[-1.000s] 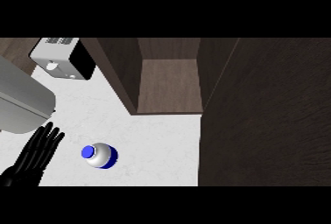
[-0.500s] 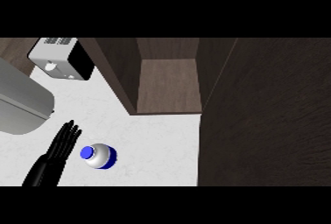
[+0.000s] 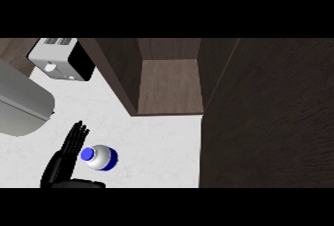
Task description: Pick up the bottled water, place it into the cabinet and close the cabinet
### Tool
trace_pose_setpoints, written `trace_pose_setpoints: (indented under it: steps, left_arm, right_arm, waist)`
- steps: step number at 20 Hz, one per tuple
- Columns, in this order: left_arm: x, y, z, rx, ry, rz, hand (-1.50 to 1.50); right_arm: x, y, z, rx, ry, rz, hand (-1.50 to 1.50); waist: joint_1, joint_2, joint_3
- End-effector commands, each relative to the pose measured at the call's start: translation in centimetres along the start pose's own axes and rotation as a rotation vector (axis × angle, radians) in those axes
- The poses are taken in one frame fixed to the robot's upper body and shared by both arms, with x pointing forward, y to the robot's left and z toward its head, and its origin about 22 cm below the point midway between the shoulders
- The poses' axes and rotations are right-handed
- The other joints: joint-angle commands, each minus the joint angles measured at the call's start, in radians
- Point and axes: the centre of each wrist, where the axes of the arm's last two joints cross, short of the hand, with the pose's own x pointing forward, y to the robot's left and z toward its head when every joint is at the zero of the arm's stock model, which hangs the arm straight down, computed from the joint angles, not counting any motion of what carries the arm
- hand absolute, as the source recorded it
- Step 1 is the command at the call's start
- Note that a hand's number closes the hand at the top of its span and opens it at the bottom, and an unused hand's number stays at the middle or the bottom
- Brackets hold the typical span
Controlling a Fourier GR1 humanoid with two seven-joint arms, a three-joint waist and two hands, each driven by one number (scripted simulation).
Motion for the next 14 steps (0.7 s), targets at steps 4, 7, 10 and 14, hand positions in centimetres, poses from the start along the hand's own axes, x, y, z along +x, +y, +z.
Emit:
trace_pose_setpoints:
  steps: [4,7,10,14]
  left_arm:
    - [-4.2,-0.8,0.3,-0.07,0.019,0.114,-1.5]
    - [-5.4,-0.5,0.8,-0.127,0.049,0.133,-1.5]
    - [-6.1,-1.9,-0.2,-0.123,0.05,0.18,-1.5]
    - [-7.5,-0.7,1.1,-0.067,0.033,0.221,-1.5]
  right_arm:
    - [3.5,0.8,0.6,0.013,-0.055,0.016,-1.5]
    - [4.3,-0.2,0.4,0.009,-0.053,0.011,-1.5]
    - [2.6,0.6,1.5,-0.001,-0.029,0.009,-1.5]
    - [3.2,0.7,1.5,0.0,-0.038,0.014,-1.5]
  waist:
    - [-0.003,0.0,0.0]
    - [0.004,0.003,0.0]
    - [-0.002,-0.001,0.0]
    - [-0.006,0.001,-0.001]
